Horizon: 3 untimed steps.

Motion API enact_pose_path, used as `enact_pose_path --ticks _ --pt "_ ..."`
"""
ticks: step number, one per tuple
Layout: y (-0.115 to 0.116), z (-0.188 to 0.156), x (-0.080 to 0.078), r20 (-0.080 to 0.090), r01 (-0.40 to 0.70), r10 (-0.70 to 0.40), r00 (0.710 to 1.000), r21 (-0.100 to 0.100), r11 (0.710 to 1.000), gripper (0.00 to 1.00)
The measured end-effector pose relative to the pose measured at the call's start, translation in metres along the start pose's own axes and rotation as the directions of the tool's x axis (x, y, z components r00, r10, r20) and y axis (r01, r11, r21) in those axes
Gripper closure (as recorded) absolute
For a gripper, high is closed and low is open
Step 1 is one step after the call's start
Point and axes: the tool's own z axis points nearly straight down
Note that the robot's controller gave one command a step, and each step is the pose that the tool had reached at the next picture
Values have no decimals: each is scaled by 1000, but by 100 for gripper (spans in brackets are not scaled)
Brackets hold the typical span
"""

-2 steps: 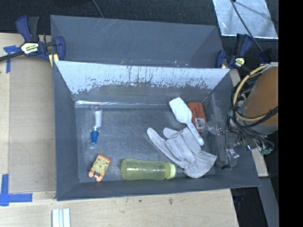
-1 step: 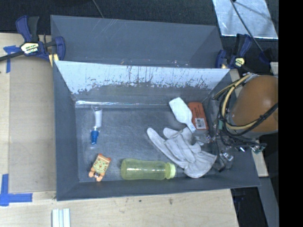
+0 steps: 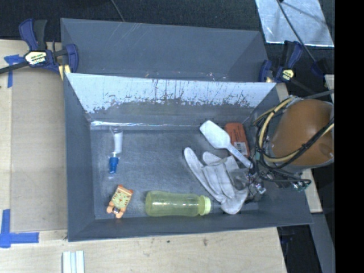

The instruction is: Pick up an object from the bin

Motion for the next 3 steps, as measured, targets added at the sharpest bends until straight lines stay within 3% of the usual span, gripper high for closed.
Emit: enact_pose_path --ticks 3 --pt "2 -14 1 -5 0 0 1000 -6 1000 100"
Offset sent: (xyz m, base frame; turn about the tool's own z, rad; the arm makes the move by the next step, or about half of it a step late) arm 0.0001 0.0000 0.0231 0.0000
